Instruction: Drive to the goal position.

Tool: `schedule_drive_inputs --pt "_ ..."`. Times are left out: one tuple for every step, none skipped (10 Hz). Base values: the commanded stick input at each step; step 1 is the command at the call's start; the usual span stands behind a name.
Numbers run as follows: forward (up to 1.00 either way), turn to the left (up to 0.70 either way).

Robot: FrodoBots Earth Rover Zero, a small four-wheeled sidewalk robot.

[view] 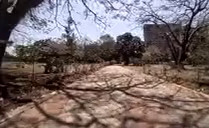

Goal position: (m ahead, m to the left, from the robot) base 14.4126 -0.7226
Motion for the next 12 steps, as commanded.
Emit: schedule_drive_inputs --pt "0.7 -0.28" --pt "0.7 -0.15" --pt "0.7 -0.03" --pt "0.7 0.0" --pt "0.7 0.0" --pt "0.7 0.0" --pt "0.7 0.0" --pt "0.7 0.0" --pt "0.7 0.0" --pt "0.7 0.0" --pt "0.7 0.0" --pt "0.7 0.0"
